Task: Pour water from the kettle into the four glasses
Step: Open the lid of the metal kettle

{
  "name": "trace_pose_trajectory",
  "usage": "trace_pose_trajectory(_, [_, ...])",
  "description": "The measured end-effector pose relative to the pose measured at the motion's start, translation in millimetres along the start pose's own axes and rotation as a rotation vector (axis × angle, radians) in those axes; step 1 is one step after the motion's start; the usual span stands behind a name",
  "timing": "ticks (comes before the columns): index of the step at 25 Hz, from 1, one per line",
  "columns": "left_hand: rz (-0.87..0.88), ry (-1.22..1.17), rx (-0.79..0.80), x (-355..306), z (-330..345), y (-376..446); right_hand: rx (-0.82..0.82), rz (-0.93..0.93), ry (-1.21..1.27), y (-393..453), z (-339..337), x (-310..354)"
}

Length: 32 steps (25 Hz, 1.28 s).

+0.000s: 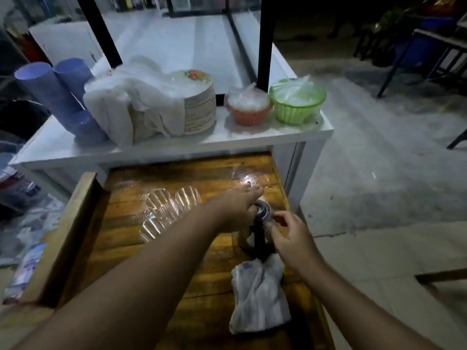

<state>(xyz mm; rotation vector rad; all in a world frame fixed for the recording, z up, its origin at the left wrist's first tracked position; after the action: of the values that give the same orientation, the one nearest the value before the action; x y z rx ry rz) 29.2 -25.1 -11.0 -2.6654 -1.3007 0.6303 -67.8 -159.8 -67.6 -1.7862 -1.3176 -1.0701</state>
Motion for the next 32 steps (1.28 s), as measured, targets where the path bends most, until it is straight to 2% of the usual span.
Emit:
trace_pose_trajectory(3, [0.049,0.173,0.147,-1,26,9,0.056,0.227,0.252,-2,23,-47])
trace_pose_trajectory(5, [0.08,0.209,0.151,0,33,10,0.156,0.362,0.371,-4,38,-68])
trace_pose_trajectory(8, [0.095,0.186,0.124,3,38,11,0.245,0.461,0.536,2,49,-75])
trace_pose_trajectory(11, [0.066,0.168,0.117,1,42,10,0.254,0.525,0.641,15,56,-85])
trace_pose_trajectory(15, [0.053,0.182,0.129,1,47,12,0.366,0.481,0.78,27,72,-85])
trace_pose_trajectory(18, [0.051,0.175,0.134,4,48,14,0.36,0.421,0.832,24,76,-81])
trace_pose_trajectory(23, [0.088,0.247,0.131,2,48,11,0.251,0.365,0.766,16,72,-70])
trace_pose_trajectory(32, [0.14,0.188,-0.036,-15,37,-42,0.321,0.234,0.696,-32,46,-41])
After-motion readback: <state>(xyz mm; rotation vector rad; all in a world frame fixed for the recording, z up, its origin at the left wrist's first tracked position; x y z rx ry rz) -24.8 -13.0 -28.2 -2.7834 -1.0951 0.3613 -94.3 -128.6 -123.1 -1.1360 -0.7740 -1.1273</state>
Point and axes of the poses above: each hand's wrist, its own y-axis towards the middle knuckle, its own z-axis out of the palm, x = y × z, the point moved 4 cm from there along y, towards the middle knuckle, and after that the axes turned 6 degrees about y, right-handed, at the moved point
